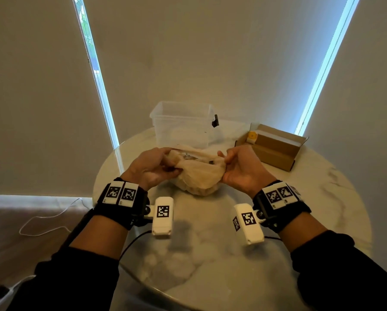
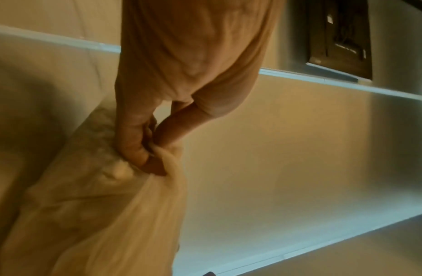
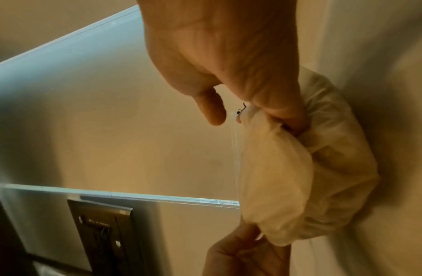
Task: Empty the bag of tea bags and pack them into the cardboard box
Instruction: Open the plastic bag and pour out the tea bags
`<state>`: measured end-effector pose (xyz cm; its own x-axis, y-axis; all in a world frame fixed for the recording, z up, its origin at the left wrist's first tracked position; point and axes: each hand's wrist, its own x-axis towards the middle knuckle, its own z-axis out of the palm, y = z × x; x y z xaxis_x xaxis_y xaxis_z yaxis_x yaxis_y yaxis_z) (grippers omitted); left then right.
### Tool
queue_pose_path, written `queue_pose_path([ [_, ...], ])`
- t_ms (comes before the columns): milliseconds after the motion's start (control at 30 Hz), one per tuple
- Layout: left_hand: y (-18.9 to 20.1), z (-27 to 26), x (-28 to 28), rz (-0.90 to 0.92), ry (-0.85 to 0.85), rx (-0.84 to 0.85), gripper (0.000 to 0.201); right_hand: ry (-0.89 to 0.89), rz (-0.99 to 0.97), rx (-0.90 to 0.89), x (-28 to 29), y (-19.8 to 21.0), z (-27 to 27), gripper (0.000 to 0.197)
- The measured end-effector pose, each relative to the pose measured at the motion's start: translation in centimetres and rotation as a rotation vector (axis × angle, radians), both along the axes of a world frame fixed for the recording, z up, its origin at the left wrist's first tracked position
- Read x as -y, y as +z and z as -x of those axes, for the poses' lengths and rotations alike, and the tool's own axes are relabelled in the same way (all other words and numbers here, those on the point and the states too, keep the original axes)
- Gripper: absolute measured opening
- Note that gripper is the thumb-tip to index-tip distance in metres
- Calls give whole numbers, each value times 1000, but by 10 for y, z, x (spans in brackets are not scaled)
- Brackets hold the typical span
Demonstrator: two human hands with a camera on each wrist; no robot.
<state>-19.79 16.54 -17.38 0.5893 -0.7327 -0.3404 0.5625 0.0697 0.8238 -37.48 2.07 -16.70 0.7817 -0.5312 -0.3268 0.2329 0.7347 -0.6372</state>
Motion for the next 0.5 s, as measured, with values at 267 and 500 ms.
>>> queue_pose_path([
  [267,-3,-1,7,44,-45,4,28,-16,567,-329,-21,-15,-21,11],
  [500,-5,-22,4,-267,-170,524,33,17,801,-523,-23,-25,-34,33],
])
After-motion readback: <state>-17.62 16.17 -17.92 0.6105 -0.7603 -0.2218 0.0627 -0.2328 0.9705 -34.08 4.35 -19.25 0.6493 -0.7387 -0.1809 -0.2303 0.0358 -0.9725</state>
